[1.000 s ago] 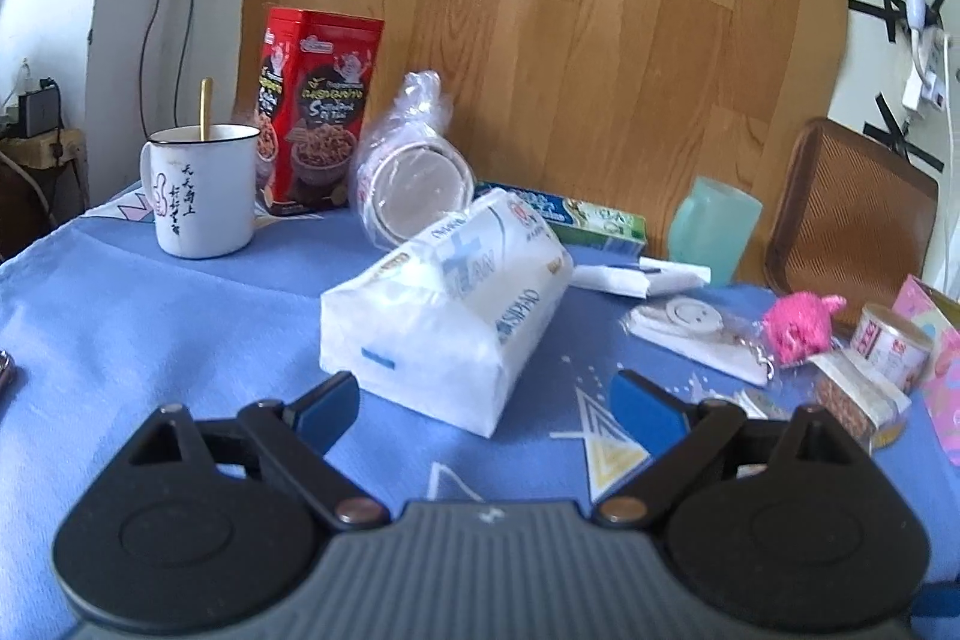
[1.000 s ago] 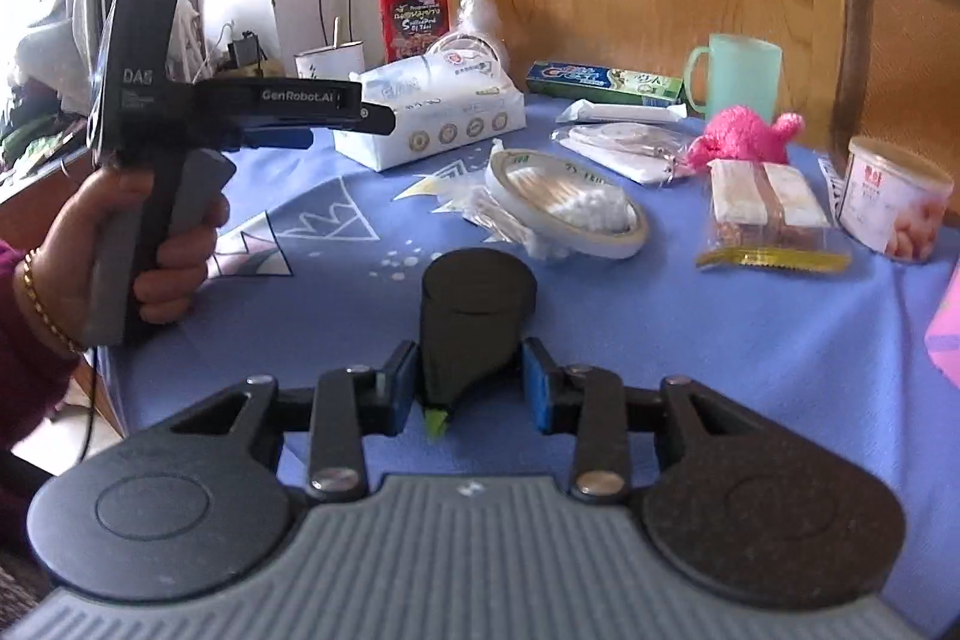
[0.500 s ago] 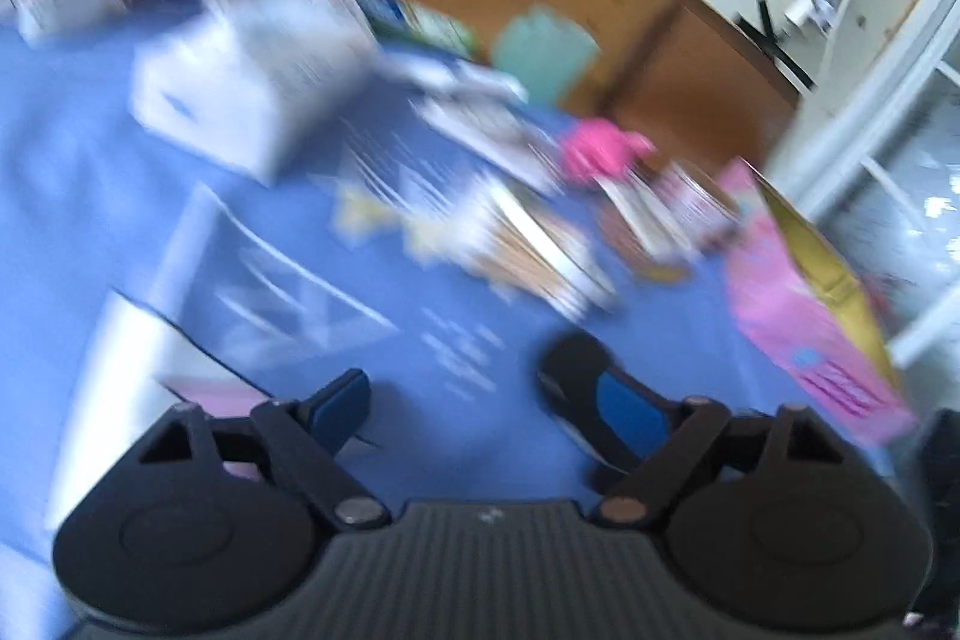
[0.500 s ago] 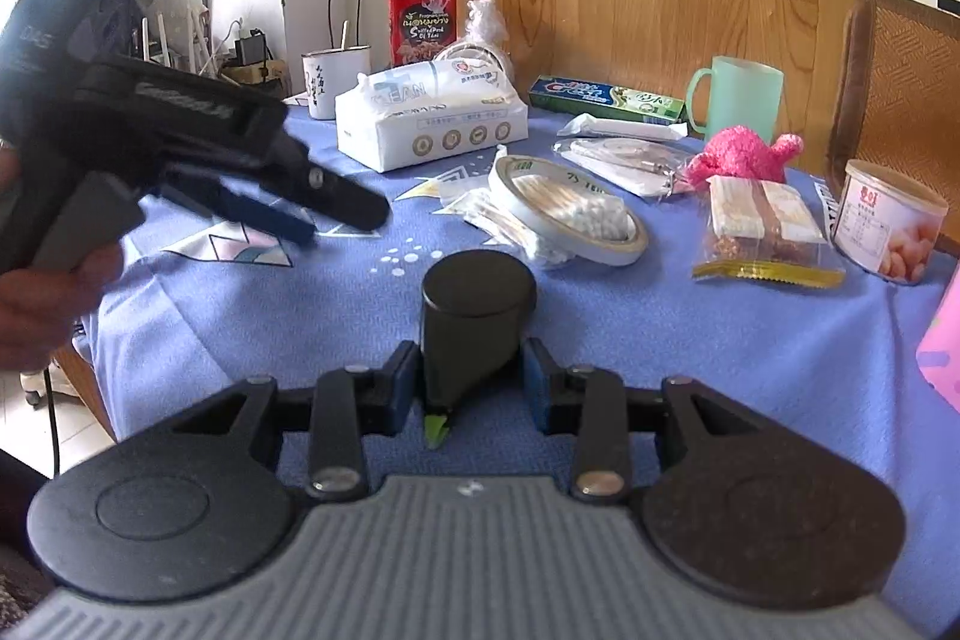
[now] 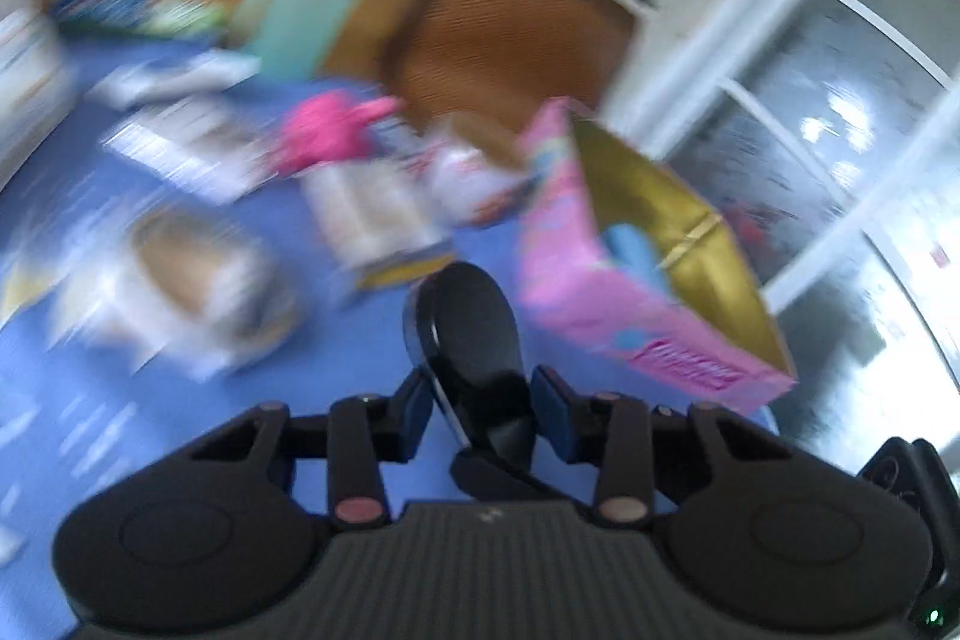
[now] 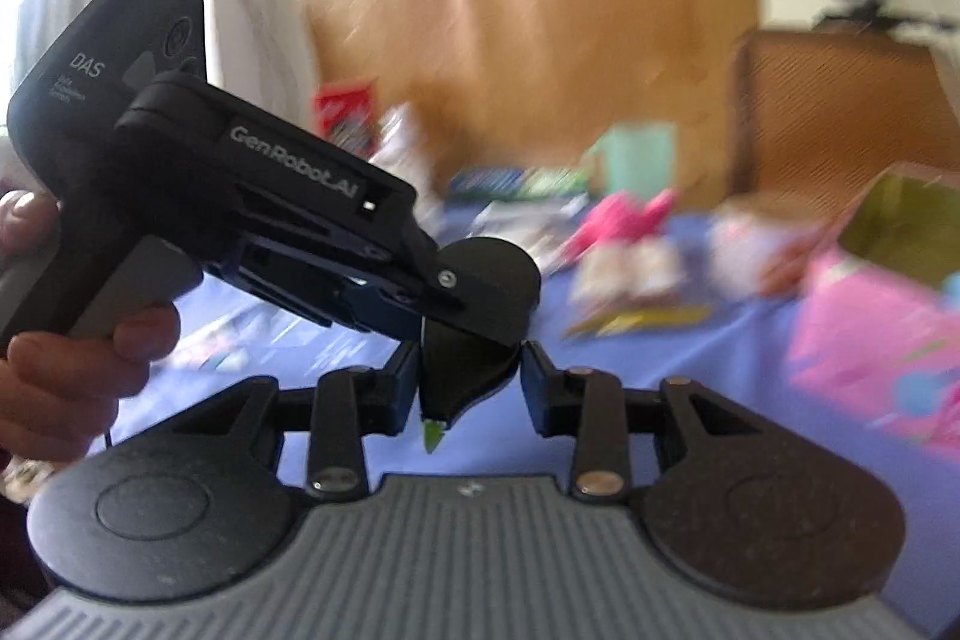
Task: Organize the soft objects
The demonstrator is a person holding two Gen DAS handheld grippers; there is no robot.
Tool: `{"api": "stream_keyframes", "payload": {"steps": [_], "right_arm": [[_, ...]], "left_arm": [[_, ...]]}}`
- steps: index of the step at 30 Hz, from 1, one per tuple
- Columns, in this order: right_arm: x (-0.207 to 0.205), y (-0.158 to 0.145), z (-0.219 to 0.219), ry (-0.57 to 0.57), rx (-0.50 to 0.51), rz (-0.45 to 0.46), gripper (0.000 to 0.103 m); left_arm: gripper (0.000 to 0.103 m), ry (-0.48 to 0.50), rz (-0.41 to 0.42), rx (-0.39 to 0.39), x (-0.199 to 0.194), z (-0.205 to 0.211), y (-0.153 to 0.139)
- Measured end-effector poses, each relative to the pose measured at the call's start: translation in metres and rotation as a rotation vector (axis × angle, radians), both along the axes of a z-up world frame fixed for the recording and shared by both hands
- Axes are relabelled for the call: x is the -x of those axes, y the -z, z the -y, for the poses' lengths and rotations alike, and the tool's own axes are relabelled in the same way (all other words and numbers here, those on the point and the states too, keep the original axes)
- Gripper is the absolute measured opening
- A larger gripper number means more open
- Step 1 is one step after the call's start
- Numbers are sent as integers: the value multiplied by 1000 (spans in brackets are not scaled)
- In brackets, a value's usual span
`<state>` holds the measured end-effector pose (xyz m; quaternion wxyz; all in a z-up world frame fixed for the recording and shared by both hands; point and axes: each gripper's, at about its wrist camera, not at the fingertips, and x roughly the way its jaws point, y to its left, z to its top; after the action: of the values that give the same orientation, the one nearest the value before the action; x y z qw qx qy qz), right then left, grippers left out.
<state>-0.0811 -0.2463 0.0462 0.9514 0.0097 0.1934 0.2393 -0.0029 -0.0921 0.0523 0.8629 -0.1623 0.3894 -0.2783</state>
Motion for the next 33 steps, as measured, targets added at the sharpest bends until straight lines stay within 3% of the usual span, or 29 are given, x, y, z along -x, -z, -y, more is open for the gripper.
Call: {"api": "stream_keyframes", "payload": {"steps": [4, 8, 12, 15, 18, 24, 30, 33], "right_arm": [[-4, -17, 37, 173, 38, 84, 39], [-22, -21, 74, 317, 24, 92, 39], [-48, -9, 96, 442, 22, 52, 40], [-60, 4, 101, 503, 31, 13, 41], [-55, 5, 102, 497, -9, 11, 46], [-35, -2, 78, 427, -49, 59, 47], [-44, 6, 15, 143, -36, -52, 48], [-56, 13, -18, 25, -60, -145, 48]], "left_arm": [[36, 103, 84, -19, -25, 62, -25], [36, 172, 120, -43, -57, 121, -32], [41, 160, 116, -125, -83, 164, -21], [41, 121, 92, -173, -89, 170, -8], [41, 121, 86, -135, -80, 150, -4], [45, 104, 219, -70, -33, 87, -19], [45, -63, 205, -2, 7, -23, -2], [45, -209, 181, -26, 24, -83, 13]]}}
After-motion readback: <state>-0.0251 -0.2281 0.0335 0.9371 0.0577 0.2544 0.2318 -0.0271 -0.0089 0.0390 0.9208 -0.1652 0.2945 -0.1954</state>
